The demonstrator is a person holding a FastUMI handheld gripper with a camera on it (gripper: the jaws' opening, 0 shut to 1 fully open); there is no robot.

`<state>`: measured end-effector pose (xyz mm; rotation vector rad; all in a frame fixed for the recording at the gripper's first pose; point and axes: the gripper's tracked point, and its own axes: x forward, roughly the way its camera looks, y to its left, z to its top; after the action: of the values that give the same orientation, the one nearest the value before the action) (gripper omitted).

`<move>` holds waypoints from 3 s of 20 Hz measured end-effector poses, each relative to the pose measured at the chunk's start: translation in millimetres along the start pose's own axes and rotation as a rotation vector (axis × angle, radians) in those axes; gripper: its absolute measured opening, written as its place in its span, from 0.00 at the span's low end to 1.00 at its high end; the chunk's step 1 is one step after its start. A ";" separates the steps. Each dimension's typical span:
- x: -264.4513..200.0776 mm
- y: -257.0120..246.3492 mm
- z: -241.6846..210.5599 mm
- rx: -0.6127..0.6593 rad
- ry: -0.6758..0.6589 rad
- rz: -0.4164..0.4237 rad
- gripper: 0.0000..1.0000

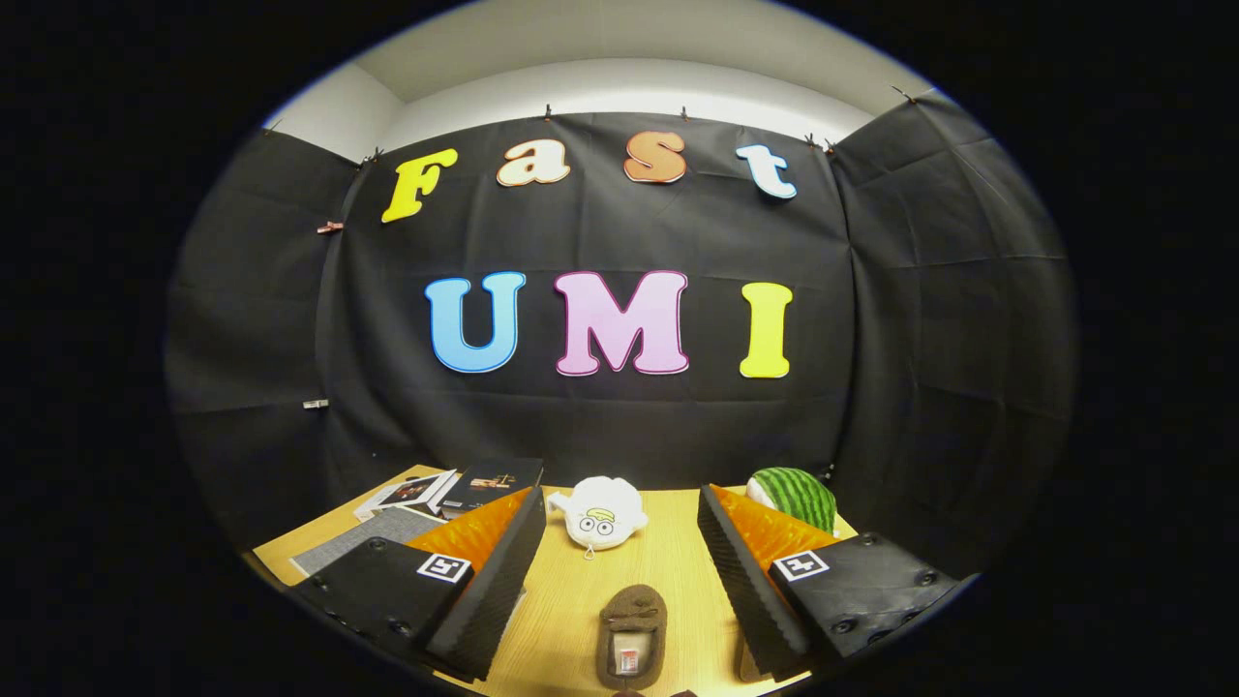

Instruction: Open the storage box then place both shoes into the box .Put the left shoe in first, then the right shoe, with the right side of both shoes facing outward in a uniform manner.

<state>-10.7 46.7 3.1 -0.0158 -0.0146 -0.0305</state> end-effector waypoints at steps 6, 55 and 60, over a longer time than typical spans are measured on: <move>0.8 12.6 -8.6 0.004 0.024 0.009 0.97; -26.0 174.3 -199.1 1.023 1.046 0.375 0.55; -22.0 170.8 -191.1 1.033 1.063 0.384 0.24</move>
<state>-24.8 215.0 -190.9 1.0293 1.0350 0.3579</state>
